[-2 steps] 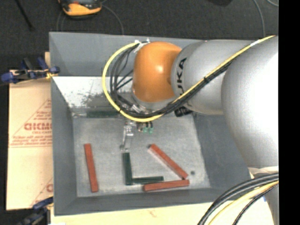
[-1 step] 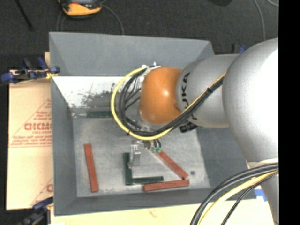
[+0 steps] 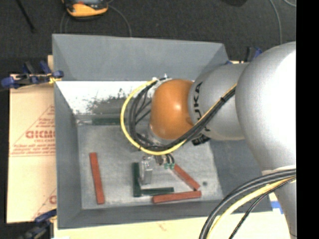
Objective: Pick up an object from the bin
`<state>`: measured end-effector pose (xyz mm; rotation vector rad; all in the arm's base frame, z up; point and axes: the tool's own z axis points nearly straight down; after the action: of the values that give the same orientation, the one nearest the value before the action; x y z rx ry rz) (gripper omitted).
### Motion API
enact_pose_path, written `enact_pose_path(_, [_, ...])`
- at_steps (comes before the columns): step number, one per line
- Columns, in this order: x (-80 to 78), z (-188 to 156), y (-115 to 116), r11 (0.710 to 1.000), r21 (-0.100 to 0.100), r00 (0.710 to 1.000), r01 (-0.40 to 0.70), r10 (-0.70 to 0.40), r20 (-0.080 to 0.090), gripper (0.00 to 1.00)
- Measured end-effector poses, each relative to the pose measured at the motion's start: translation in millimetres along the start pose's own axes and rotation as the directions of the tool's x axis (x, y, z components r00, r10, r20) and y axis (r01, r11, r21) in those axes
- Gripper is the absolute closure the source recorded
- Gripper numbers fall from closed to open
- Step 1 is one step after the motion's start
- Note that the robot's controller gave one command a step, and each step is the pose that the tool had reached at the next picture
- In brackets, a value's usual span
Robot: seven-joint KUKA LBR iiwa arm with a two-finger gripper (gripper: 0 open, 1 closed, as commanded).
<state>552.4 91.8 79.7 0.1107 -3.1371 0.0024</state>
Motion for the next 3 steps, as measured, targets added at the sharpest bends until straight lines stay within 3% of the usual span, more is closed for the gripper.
enact_pose_path(1, [-25.4, 8.3, 18.6, 0.925, 0.0, 0.925, 0.381, -0.381, 0.007, 1.0])
enact_pose_path(2, [-25.0, 8.6, 19.0, 0.925, -0.001, 0.925, 0.379, -0.379, 0.007, 0.0])
enact_pose_path(3, [-25.0, 8.6, 19.0, 0.926, -0.001, 0.926, 0.378, -0.378, 0.006, 0.0])
